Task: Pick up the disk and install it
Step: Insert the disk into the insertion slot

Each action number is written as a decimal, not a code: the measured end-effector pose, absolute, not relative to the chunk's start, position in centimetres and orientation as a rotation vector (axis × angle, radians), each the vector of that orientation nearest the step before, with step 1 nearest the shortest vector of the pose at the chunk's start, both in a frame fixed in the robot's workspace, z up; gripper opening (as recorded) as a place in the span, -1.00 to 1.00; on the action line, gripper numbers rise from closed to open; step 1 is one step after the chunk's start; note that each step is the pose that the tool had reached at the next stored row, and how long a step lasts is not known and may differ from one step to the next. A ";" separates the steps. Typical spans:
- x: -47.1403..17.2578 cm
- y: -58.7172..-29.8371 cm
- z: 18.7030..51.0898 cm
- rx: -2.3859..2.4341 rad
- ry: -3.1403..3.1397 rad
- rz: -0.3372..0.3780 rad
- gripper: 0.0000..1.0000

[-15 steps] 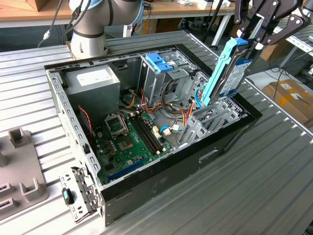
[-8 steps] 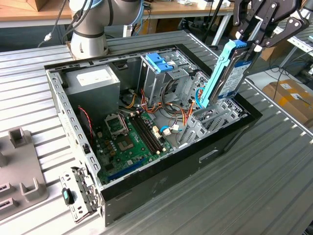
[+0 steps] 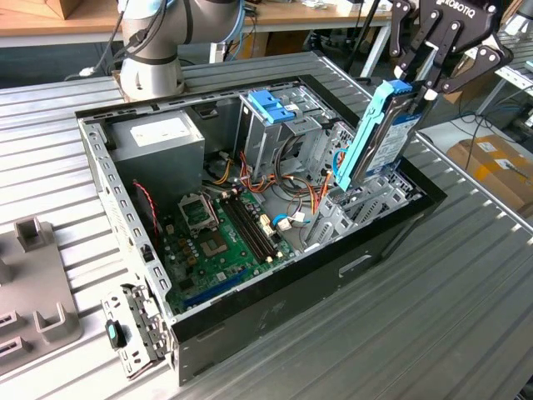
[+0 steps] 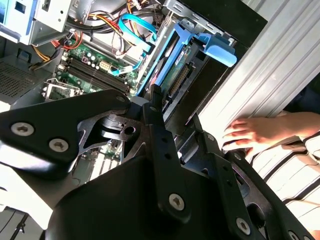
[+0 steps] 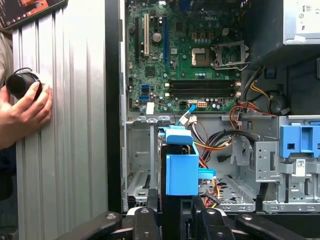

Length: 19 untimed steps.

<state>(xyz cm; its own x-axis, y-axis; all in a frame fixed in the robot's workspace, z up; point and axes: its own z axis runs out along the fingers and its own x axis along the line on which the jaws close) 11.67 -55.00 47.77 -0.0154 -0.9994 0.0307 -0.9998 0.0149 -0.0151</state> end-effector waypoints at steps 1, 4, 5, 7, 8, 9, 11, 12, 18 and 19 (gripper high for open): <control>11.7 -55.0 47.8 2.196 -2.230 0.051 -0.30; 11.5 -55.0 47.6 2.196 -2.230 0.050 -0.30; 11.5 -55.0 47.5 2.196 -2.230 0.050 -0.30; 11.4 -55.0 47.0 2.196 -2.230 0.051 -0.30; 11.4 -55.0 46.8 2.196 -2.230 0.051 -0.30; 11.4 -55.0 46.7 2.196 -2.230 0.050 -0.30; 11.4 -55.0 46.6 2.196 -2.230 0.051 -0.30; 11.4 -55.0 46.6 2.196 -2.230 0.050 -0.30; 11.4 -55.1 46.3 2.196 -2.230 0.051 -0.30; 11.4 -55.1 46.3 2.196 -2.230 0.051 -0.30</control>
